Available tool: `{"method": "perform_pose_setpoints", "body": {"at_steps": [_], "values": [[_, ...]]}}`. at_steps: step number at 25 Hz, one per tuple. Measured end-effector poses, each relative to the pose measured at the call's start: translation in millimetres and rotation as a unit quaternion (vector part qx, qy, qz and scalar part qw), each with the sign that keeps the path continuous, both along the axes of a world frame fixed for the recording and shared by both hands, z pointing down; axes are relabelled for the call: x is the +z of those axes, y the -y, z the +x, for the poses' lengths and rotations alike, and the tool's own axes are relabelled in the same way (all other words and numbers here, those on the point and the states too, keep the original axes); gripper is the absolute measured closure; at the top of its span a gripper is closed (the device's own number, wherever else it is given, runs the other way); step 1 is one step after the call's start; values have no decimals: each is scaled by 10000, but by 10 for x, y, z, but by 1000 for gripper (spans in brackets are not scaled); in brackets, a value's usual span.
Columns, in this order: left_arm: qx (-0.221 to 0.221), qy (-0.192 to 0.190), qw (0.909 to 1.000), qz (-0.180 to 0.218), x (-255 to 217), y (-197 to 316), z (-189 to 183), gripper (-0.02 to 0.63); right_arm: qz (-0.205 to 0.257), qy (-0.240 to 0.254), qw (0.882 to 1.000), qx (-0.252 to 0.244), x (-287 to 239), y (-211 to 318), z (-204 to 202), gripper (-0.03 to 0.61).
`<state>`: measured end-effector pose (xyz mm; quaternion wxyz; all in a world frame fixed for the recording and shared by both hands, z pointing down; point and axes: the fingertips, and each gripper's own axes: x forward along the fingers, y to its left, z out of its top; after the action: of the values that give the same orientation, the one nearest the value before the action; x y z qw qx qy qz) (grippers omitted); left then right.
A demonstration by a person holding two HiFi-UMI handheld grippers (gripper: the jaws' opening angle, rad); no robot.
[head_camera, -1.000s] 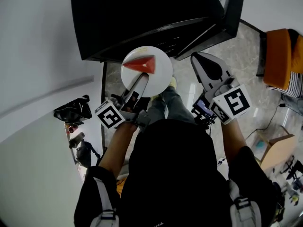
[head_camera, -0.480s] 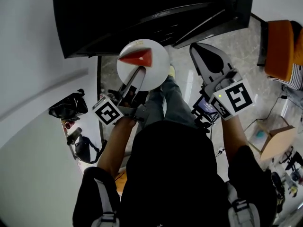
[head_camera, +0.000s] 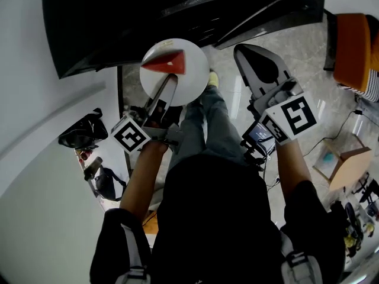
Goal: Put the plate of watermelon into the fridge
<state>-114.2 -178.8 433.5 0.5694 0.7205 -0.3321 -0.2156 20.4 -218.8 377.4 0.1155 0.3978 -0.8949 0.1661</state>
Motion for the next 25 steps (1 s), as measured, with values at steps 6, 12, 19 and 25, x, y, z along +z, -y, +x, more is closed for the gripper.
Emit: {"method": "perform_pose_setpoints", "body": {"at_steps": [6,12,19,25], "values": [[89,40,10000,10,134,-7,30,591,-45,-122,9999,-34,110,-59,-13,565],[120,48,9999,-27,125,-76,2,591,11,-170,9998,-51,-19,-146,-106,565],[28,73,9998,-161,545,221,97,591,-208,-26,9998,-59,423,55,-42,565],[-34,95,9996,-253,915,474,189,591,-402,16,9992,-35,840,230,51,565]]}}
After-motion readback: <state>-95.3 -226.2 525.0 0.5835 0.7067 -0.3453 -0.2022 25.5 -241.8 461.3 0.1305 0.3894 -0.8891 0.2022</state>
